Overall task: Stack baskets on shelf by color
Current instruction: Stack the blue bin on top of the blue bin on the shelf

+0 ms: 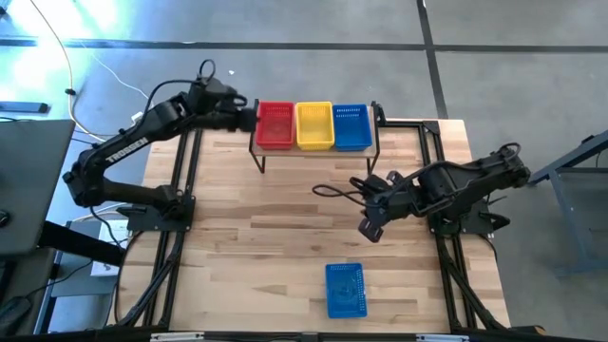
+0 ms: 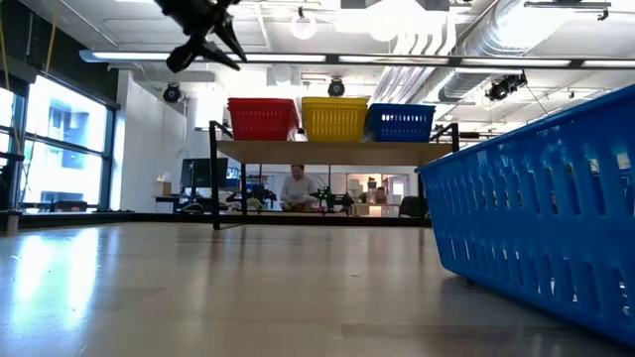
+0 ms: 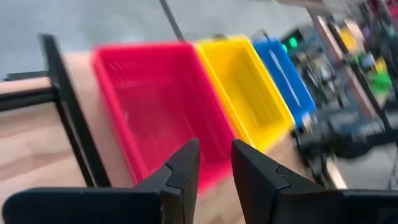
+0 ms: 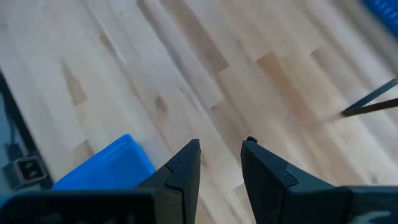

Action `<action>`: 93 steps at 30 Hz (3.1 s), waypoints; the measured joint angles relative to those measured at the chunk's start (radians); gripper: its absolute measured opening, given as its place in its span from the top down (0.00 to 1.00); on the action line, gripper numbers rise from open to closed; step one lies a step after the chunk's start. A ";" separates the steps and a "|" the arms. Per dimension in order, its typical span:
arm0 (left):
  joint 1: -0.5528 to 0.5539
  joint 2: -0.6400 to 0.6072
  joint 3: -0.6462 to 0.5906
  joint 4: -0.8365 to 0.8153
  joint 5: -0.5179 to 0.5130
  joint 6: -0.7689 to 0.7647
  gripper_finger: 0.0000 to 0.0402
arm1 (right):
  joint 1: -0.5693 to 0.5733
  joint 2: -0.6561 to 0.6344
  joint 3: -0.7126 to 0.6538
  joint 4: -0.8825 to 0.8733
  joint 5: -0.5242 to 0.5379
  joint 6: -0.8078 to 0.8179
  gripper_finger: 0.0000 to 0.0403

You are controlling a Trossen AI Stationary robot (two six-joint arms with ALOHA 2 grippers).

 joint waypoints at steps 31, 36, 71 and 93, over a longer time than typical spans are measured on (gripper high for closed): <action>-0.514 -0.055 0.000 -0.268 -0.086 0.029 0.79 | 0.199 0.294 0.000 0.301 -0.415 -0.130 0.61; -0.525 -0.055 0.000 -0.292 -0.086 0.037 0.79 | 0.204 0.323 0.000 0.340 -0.404 -0.220 0.59; -0.525 -0.055 0.000 -0.324 -0.071 0.137 0.79 | 0.344 0.668 0.000 0.508 -0.399 -0.157 0.63; -0.525 -0.055 0.000 -0.327 -0.002 0.312 0.79 | 0.283 0.521 0.000 0.470 -0.279 0.058 1.00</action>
